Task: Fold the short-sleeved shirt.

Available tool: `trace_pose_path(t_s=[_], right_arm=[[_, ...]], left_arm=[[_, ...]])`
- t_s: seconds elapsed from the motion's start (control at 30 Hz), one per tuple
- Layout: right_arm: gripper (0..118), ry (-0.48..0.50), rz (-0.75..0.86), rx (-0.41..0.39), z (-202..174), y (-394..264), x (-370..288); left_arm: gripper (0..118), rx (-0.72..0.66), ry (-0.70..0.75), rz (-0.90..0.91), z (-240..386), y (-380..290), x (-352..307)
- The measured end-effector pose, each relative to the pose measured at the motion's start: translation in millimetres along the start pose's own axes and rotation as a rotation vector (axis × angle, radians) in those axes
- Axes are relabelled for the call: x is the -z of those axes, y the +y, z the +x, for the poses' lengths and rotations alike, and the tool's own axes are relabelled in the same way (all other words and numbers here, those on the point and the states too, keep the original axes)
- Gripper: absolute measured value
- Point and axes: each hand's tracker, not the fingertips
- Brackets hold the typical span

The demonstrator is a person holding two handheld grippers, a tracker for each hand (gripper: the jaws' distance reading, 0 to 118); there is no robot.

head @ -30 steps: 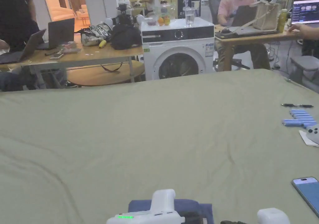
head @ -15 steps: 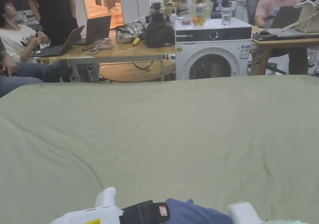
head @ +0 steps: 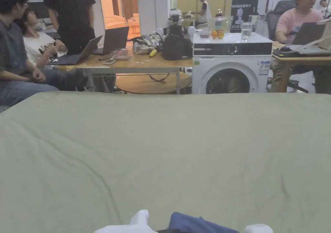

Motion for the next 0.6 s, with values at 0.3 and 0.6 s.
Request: trace_pose_path(t_s=[0.3, 0.6], right_arm=[[0, 0.4, 0.148, -0.113, -159, 107, 97], [0, 0.557, 0.031, -0.09, -241, 140, 191]], left_arm=[[37, -0.039, 0.214, 0.426, -78, 74, -235], [64, -0.056, 0.587, 0.486, -173, 141, -322]])
